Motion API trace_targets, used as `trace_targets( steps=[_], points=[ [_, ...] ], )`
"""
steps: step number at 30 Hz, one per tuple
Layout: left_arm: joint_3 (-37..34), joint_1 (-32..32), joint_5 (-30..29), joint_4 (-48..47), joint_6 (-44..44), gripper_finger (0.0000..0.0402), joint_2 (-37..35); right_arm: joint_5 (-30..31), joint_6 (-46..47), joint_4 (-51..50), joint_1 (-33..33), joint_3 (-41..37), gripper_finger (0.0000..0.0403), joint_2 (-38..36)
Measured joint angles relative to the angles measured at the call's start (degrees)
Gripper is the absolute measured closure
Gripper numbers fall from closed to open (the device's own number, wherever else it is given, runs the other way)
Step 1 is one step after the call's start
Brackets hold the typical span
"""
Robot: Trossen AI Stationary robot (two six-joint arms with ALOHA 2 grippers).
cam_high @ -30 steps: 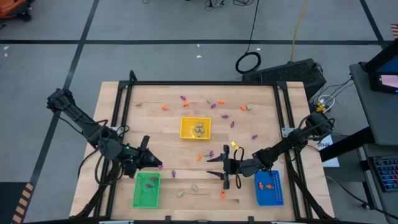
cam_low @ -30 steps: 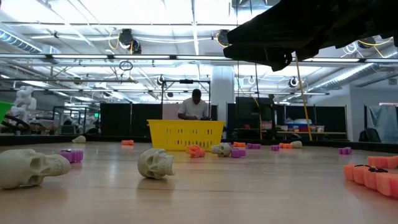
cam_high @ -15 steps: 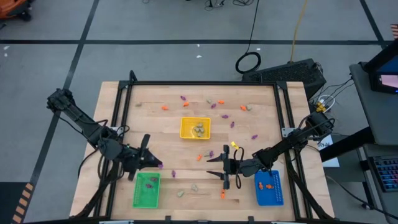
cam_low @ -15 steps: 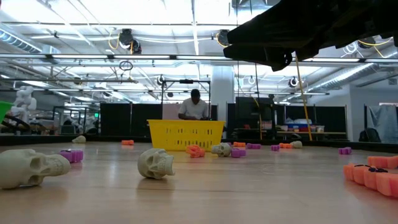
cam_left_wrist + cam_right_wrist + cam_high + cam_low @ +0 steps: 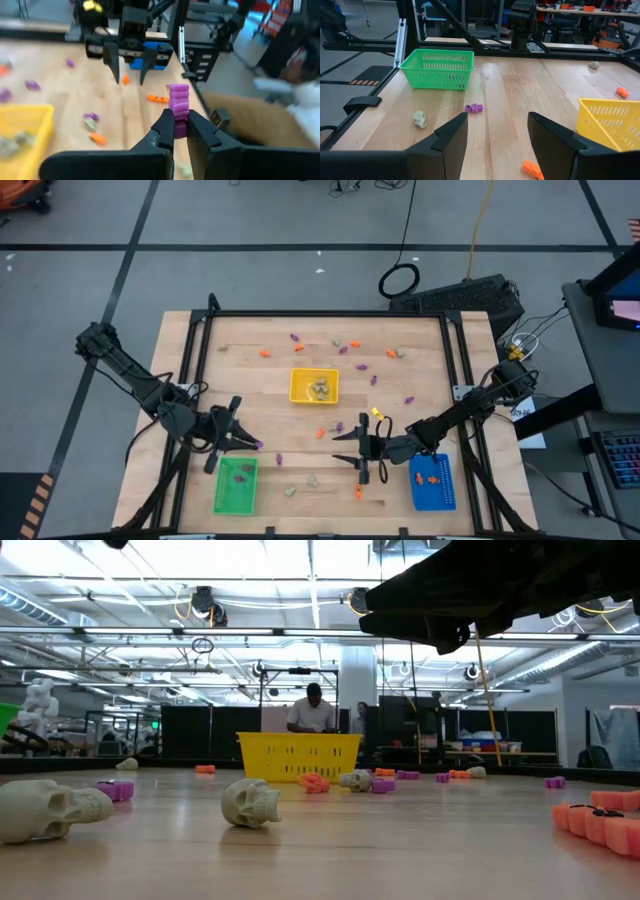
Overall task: Sort Halloween decoration
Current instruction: Put the purple skeleton toy in the green basket
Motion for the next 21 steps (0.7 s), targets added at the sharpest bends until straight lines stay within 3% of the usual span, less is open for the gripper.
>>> trace_targets(
  steps=[5,9,21],
  points=[
    [0.00,0.00,0.05,0.00,-11.26,0.0379,0.00,0.00,0.00,0.01,0.00,0.00,0.0211,0.00],
    [0.00,0.00,0.07,-0.02,-12.34,0.0379,0.00,0.00,0.00,0.00,0.00,0.00,0.0211,0.00],
    [0.00,0.00,-1.87,0.08,16.42,0.0379,0.00,0.00,0.00,0.01,0.00,0.00,0.0211,0.00]
  ],
)
